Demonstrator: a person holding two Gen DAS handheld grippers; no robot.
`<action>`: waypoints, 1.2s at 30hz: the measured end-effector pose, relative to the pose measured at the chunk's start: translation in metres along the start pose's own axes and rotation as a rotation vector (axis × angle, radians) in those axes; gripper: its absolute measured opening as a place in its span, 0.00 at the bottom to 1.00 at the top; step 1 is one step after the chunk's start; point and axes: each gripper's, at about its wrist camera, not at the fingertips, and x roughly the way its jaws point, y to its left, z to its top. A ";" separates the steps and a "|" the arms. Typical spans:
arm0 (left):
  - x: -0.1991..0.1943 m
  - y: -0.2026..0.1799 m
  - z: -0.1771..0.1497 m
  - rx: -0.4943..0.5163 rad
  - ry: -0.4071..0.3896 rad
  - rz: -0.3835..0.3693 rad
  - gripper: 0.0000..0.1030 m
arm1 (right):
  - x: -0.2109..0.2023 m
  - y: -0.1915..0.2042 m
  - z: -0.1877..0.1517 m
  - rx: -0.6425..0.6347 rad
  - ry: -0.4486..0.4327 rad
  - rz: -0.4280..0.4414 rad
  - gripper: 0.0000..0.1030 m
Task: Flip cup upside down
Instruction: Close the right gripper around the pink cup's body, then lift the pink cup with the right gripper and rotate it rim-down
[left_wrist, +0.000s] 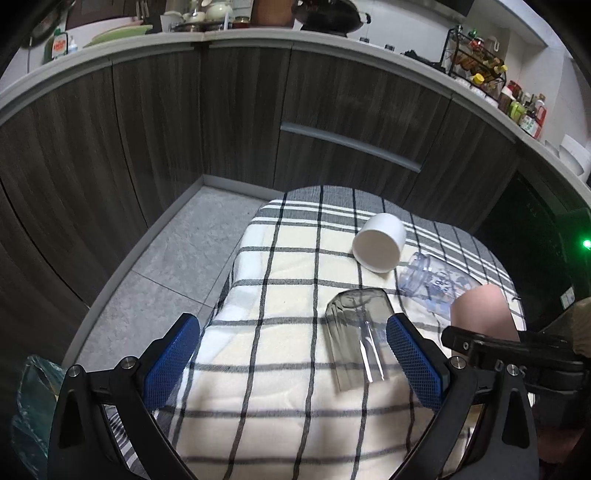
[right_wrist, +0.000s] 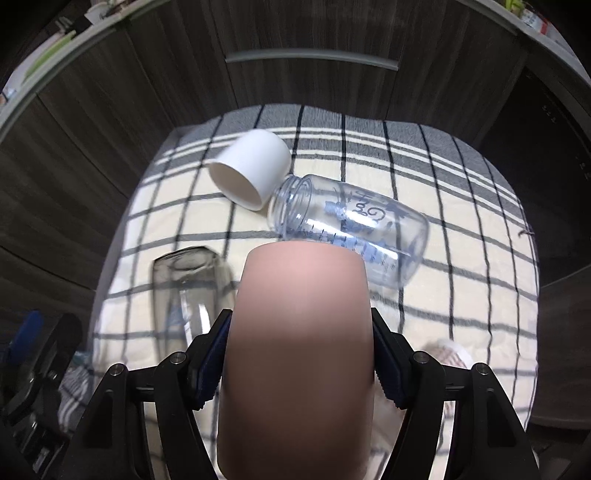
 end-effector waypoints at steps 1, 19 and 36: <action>-0.006 0.000 -0.003 0.005 -0.002 -0.004 1.00 | -0.006 0.002 -0.007 0.001 -0.002 0.006 0.67; -0.043 0.007 -0.093 0.084 0.088 0.000 1.00 | 0.012 0.005 -0.136 0.067 0.120 0.053 0.67; -0.041 0.004 -0.099 0.094 0.105 0.017 1.00 | -0.003 -0.002 -0.134 0.060 0.062 0.027 0.77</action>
